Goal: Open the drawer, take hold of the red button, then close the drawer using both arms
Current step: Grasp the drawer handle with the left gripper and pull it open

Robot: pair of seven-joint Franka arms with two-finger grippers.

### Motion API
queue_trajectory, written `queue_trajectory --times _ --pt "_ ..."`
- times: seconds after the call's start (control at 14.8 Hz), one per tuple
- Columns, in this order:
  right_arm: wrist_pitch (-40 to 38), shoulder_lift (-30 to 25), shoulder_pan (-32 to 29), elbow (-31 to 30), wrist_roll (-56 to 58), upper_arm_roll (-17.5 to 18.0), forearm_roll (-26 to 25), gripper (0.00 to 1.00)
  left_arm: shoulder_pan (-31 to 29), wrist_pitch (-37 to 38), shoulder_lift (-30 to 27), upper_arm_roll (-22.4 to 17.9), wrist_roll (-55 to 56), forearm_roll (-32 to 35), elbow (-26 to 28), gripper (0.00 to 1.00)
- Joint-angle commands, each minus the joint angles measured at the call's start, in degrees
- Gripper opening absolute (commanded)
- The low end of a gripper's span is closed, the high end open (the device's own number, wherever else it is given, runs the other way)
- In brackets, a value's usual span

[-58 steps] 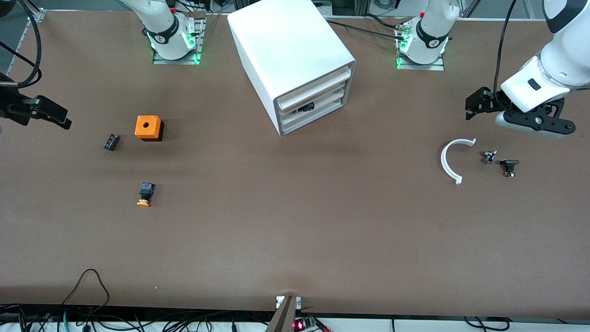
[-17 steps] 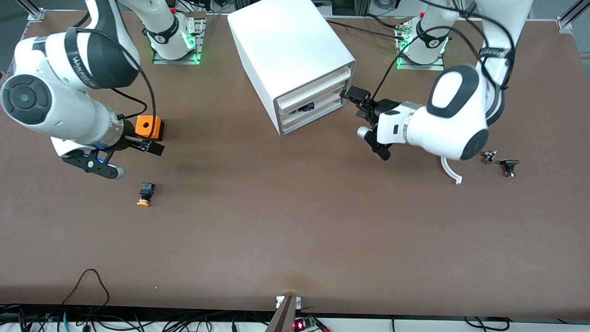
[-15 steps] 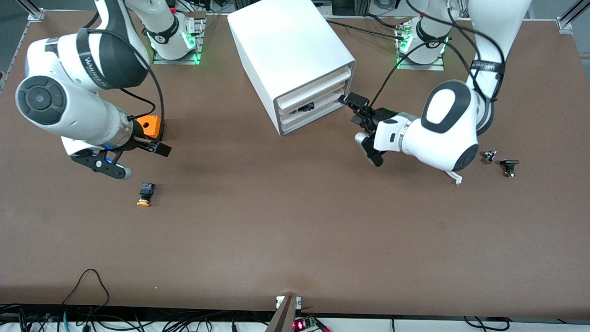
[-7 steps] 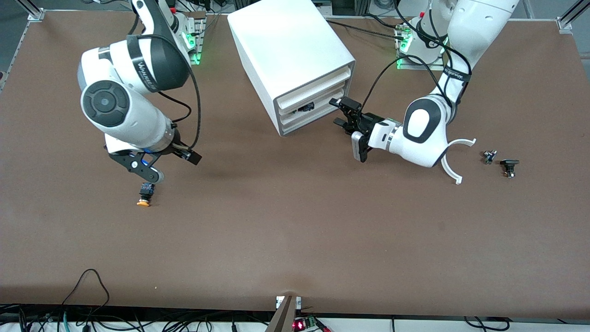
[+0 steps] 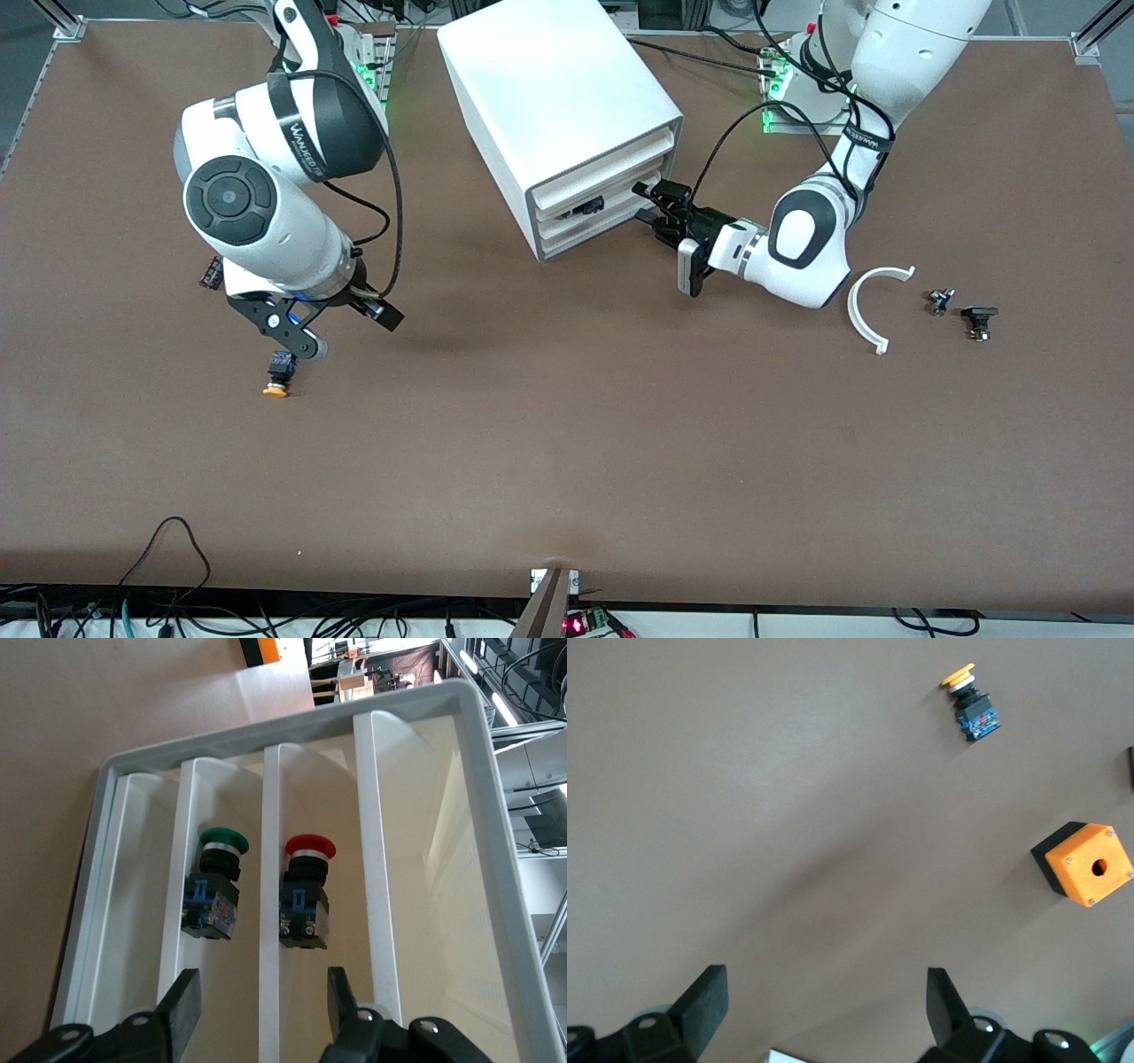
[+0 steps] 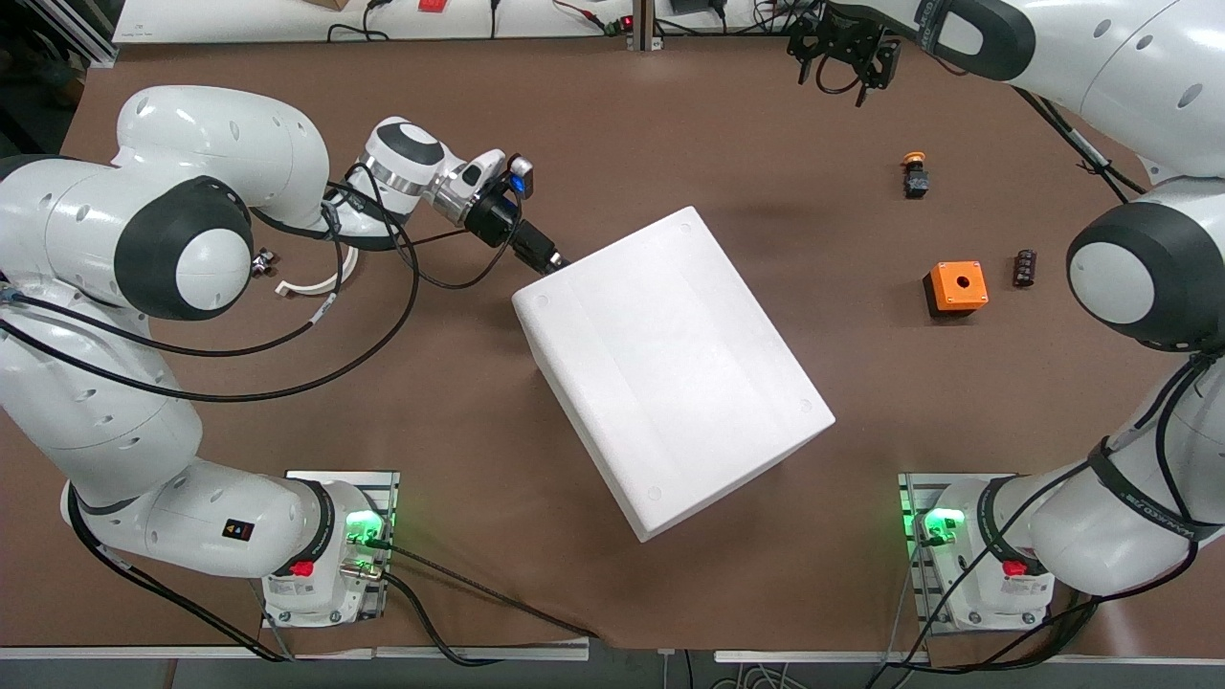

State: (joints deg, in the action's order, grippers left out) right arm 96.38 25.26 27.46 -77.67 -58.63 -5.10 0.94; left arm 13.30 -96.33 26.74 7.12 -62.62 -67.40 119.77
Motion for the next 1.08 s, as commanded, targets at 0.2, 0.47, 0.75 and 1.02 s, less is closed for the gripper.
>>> queue_trajectory --times 0.2,0.47,0.75,1.02 --pt "1.35 2.86 0.23 4.98 -5.86 0.18 5.02 0.99 0.14 -0.7 -0.29 1.93 -2.15 -1.86 3.97 0.65" --pt "5.39 3.3 -0.12 5.16 -10.61 0.18 10.92 0.99 0.14 -2.37 -0.29 3.59 -2.24 -3.44 5.73 0.59" --pt "7.6 4.44 -0.3 6.12 -15.01 0.09 15.57 0.99 0.14 -3.69 -0.11 4.75 -3.38 -3.88 6.0 0.5" --pt "7.86 6.28 -0.12 8.4 -15.11 0.26 16.73 0.99 0.14 -3.69 -0.03 5.1 -3.47 -3.88 6.62 0.35"
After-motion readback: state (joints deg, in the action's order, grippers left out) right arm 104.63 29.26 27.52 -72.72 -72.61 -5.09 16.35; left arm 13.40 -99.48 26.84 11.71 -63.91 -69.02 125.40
